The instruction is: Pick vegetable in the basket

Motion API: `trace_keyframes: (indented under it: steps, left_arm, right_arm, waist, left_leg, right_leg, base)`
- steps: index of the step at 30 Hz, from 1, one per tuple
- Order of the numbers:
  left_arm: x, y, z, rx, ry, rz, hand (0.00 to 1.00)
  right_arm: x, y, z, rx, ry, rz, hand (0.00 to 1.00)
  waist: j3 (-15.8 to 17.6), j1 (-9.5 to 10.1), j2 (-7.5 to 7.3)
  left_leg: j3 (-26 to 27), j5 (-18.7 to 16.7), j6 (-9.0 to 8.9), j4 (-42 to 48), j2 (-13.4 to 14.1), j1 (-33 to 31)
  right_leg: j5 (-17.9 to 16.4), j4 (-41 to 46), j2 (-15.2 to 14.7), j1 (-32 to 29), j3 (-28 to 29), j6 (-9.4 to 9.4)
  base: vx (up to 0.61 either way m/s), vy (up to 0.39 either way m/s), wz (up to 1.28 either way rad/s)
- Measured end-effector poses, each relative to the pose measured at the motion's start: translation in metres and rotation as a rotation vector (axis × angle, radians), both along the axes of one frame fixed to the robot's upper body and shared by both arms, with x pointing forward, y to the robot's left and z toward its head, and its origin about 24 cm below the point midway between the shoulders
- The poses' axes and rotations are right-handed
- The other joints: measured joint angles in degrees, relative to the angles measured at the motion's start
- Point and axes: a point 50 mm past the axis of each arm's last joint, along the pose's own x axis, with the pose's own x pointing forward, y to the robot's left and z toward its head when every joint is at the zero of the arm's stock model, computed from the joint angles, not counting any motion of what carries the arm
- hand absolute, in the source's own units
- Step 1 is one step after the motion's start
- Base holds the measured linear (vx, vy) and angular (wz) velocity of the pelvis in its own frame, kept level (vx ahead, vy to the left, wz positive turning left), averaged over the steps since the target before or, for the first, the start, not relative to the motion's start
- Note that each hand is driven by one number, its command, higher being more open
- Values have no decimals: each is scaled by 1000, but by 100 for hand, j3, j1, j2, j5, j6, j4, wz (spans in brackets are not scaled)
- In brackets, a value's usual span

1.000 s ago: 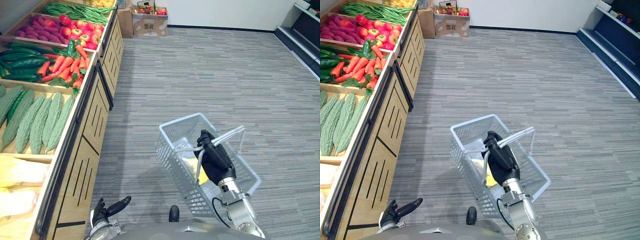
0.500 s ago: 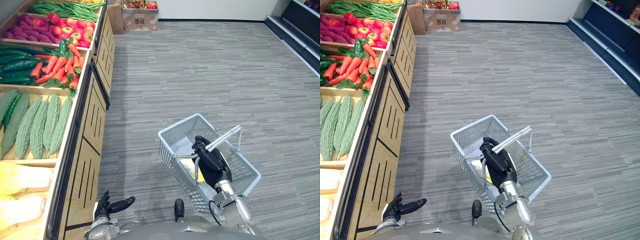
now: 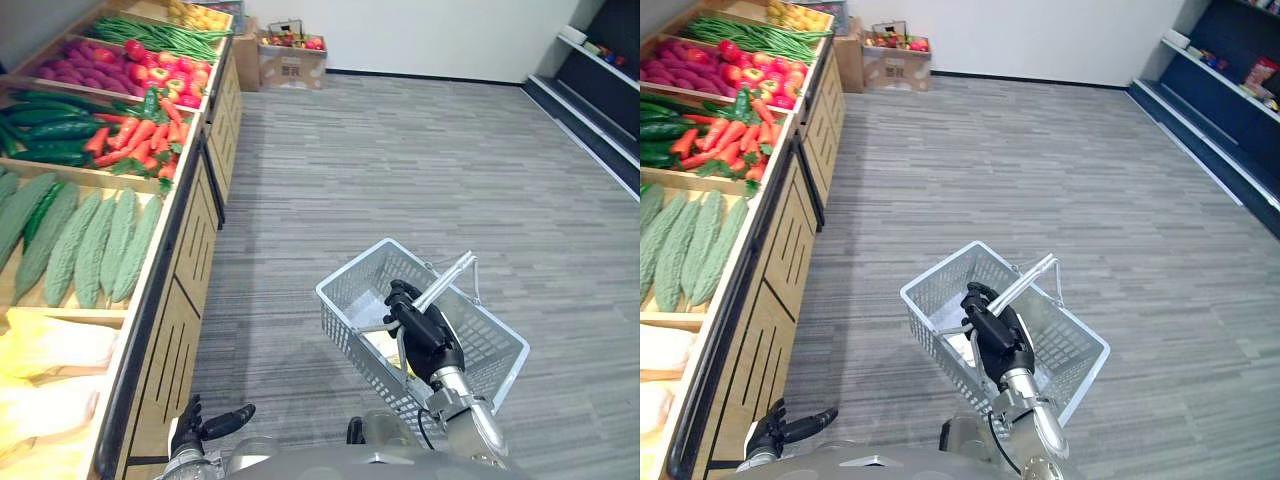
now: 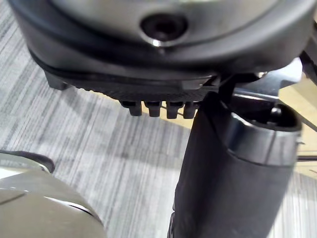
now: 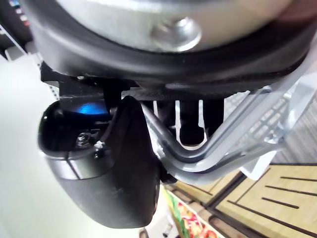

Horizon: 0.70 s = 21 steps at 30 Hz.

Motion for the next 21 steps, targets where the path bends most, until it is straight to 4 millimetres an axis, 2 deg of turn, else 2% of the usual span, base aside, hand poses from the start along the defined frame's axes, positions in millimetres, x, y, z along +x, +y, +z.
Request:
trace_keyframes:
  steps: [2, 3, 4, 5, 7, 8, 9, 10, 11, 12, 13, 15, 17, 18, 19, 20, 21]
  left_arm:
    - [-6, 1, 0, 4, 15, 4, 100]
    - [-9, 2, 0, 8, 22, 5, 100]
    - [-8, 3, 0, 9, 24, 4, 100]
    - [-7, 2, 0, 10, 24, -1, 100]
    - [-5, 0, 0, 9, 23, -9, 100]
    - [-3, -2, 0, 7, 19, -22, 100]
    - [-1, -4, 0, 7, 17, -30, 100]
    - [3, -6, 0, 2, 10, -39, 100]
    - [10, -11, 0, -9, -6, -46, 100]
    - [15, -15, 1, -15, -21, -52, 100]
    - [33, -22, 3, -32, -65, -77, 100]
    - [41, -27, 4, -44, -86, -76, 100]
    - [48, -31, 7, -42, -117, -70, 100]
    - [53, -33, 8, -44, -128, -70, 100]
    - [56, -33, 8, -46, -134, -69, 100]
    - [56, -37, 8, -53, -135, -71, 100]
    - [55, -38, 7, -56, -130, -73, 100]
  right_arm:
    - [0, 0, 2, -1, -7, -1, 0]
    - [0, 0, 3, 3, -13, -10, 0]
    - [0, -1, 4, 5, -17, -18, 0]
    - [3, -5, 7, 9, -35, -44, 0]
    - [6, -8, 9, 12, -50, -73, 0]
    - [7, -12, 10, 5, -52, -93, 0]
    - [8, -14, 11, 2, -52, -101, 0]
    - [9, -16, 11, -5, -49, -113, 0]
    - [10, -20, 11, -23, -46, -122, 0]
    - [13, -21, 13, -26, -53, -127, 0]
    - [19, -20, 17, -19, -70, -143, 0]
    - [19, -22, 17, -23, -71, -150, 0]
    - [20, -22, 18, -21, -71, -152, 0]
    - [20, -22, 18, -9, -72, -158, 0]
    - [19, -21, 17, 3, -68, -164, 0]
    - [15, -22, 14, 27, -50, -176, 0]
    - [14, -22, 13, 30, -44, -179, 0]
  waist:
    - [12, -13, -6]
    - [2, -51, -28]
    - [1, -75, -28]
    - [6, -120, -4]
    - [-9, -165, 91]
    - [-7, -180, 167]
    - [7, -179, 188]
    - [25, -215, 226]
    - [-28, -281, 385]
    - [-24, -288, 456]
    - [1, -356, 432]
    - [-15, -450, 489]
    - [-158, -590, 572]
    - [-186, -633, 623]
    - [-187, -641, 624]
    - [-183, -613, 619]
    - [-180, -595, 628]
  left_leg:
    - [-113, -104, 26, 115, -20, 1]
    - [-237, -139, 61, 127, -15, 2]
    - [-314, -162, 65, 127, -2, 10]
    - [-445, -205, 49, 97, 82, -6]
    - [-492, -234, -10, -28, 245, 4]
    - [-527, -210, -110, -214, 363, 128]
    - [-542, -207, -139, -345, 403, 245]
    - [-634, -179, -210, -614, 484, 514]
    - [-758, -131, -298, -812, 681, 658]
    - [-807, -47, -372, -871, 755, 648]
    - [-929, 295, -488, -1024, 723, 723]
    - [-1033, 382, -525, -975, 809, 802]
    - [-1266, 452, -608, -430, 983, 595]
    - [-1316, 685, -719, 285, 1115, 197]
    - [-1316, 925, -732, 733, 1163, -39]
    - [-1262, 1813, -758, 1714, 1270, -524]
    - [-1229, 2130, -799, 2133, 1338, -688]
  right_leg:
    - [19, 485, -54, -178, 71, -35]
    - [-29, 805, 6, -386, 169, -146]
    - [-124, 833, 46, -443, 248, -152]
    - [-227, 592, 242, -649, 480, -137]
    - [-143, -7, 498, -947, 651, -28]
    - [131, -742, 609, -1104, 660, 104]
    - [344, -1131, 624, -1155, 637, 118]
    - [1119, -1560, 623, -1193, 581, 139]
    - [1498, -1394, 712, -1151, 352, 41]
    - [1363, -1110, 733, -1245, 285, -60]
    - [677, 33, 589, -1706, 227, -240]
    - [274, 495, 528, -1735, 55, -297]
    - [-357, 690, 582, -1614, -238, -377]
    - [-437, 528, 692, -1450, -416, -467]
    - [-444, 369, 751, -1317, -482, -486]
    - [-401, -118, 915, -839, -575, -602]
    - [-366, -345, 989, -603, -592, -667]
  base:
    - [56, 65, 27]
    - [111, 21, 34]
    - [216, -58, 48]
    - [219, -89, 38]
    - [232, -117, 28]
    - [274, -143, 23]
    - [481, -268, 36]
    - [533, -303, 46]
    - [444, -260, 45]
    - [504, -357, 51]
    - [319, -250, 42]
    - [391, -297, 46]
    - [447, -341, 47]
    - [415, -339, 36]
    - [456, -378, 30]
    - [379, -295, 21]
    - [387, -280, 9]
